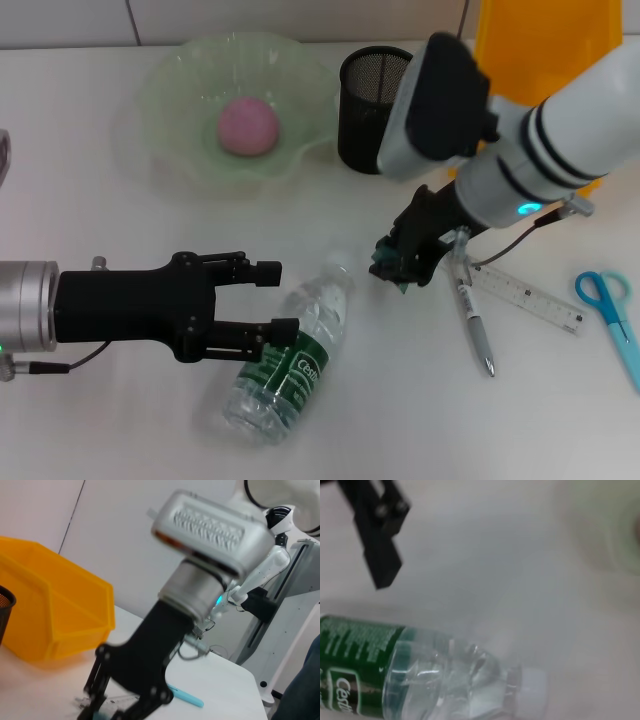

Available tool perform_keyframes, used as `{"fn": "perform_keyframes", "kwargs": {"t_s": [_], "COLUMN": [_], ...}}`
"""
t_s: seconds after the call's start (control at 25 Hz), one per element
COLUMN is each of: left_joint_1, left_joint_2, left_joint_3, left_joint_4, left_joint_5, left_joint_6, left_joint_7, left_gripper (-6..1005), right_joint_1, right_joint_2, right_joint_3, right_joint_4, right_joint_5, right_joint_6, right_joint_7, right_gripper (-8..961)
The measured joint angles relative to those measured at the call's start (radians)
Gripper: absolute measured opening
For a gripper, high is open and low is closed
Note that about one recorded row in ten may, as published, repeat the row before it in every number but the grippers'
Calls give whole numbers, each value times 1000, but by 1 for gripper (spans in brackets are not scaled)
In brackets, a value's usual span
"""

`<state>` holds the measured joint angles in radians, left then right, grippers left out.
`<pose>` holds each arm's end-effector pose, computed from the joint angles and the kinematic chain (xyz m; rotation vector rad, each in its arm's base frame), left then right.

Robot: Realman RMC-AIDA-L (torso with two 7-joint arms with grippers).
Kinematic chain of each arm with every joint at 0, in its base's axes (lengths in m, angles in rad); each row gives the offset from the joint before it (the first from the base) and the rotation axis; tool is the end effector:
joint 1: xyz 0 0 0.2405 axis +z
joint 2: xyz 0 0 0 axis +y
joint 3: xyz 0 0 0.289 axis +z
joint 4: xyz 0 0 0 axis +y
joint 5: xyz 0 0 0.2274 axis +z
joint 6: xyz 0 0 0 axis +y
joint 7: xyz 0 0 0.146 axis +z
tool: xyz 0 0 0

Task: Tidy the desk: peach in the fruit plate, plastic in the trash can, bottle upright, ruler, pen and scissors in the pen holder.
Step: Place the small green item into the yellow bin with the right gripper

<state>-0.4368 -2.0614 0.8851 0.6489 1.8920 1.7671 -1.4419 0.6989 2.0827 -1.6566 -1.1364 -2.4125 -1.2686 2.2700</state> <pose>-0.2934 0.3038 -0.0289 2.9166 0.7099 0.8418 0.1664 0.3923 -0.0988 -2.8735 0.3379 -0.4653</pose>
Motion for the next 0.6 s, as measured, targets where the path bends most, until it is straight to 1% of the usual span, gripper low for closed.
{"fn": "perform_keyframes", "kwargs": {"t_s": [0.04, 0.08, 0.12, 0.16, 0.2, 0.24, 0.28, 0.36, 0.4, 0.44, 0.48, 0.6], "left_joint_1": [1, 1, 3, 3, 3, 3, 3, 3, 3, 3, 3, 4], "left_joint_2": [1, 1, 3, 4, 4, 5, 5, 5, 6, 6, 6, 6], "left_joint_3": [0, 0, 0, 0, 0, 0, 0, 0, 0, 0, 0, 0], "left_joint_4": [0, 0, 0, 0, 0, 0, 0, 0, 0, 0, 0, 0], "left_joint_5": [0, 0, -2, -2, -2, -3, -3, -3, -3, -4, -4, -4], "left_joint_6": [0, 0, 3, 4, 4, 6, 6, 8, 8, 7, 7, 6], "left_joint_7": [0, 0, 0, 0, 0, 0, 0, 0, 0, 0, 0, 0], "left_gripper": [783, 783, 782, 782, 782, 781, 781, 780, 780, 779, 779, 778], "right_joint_1": [-19, -19, -44, -55, -55, -73, -73, -94, -103, -124, -124, -150], "right_joint_2": [0, 0, -1, -1, -1, -1, -1, -1, -1, -1, -1, -1], "right_joint_3": [57, 57, 141, 189, 189, 285, 285, 389, 430, 505, 505, 594], "right_joint_4": [-51, -51, -126, -167, -167, -244, -244, -323, -354, -402, -402, -419], "right_joint_5": [0, 0, 0, 0, 0, 1, 1, 2, 2, 2, 2, 0], "right_joint_6": [-37, -37, -84, -109, -109, -156, -156, -180, -184, -169, -169, -94], "right_joint_7": [-8, -8, -16, -20, -20, -22, -22, -23, -23, -24, -24, -27], "right_gripper": [251, 250, 249, 248, 248, 247, 246, 245, 245, 244, 242, 234]}}
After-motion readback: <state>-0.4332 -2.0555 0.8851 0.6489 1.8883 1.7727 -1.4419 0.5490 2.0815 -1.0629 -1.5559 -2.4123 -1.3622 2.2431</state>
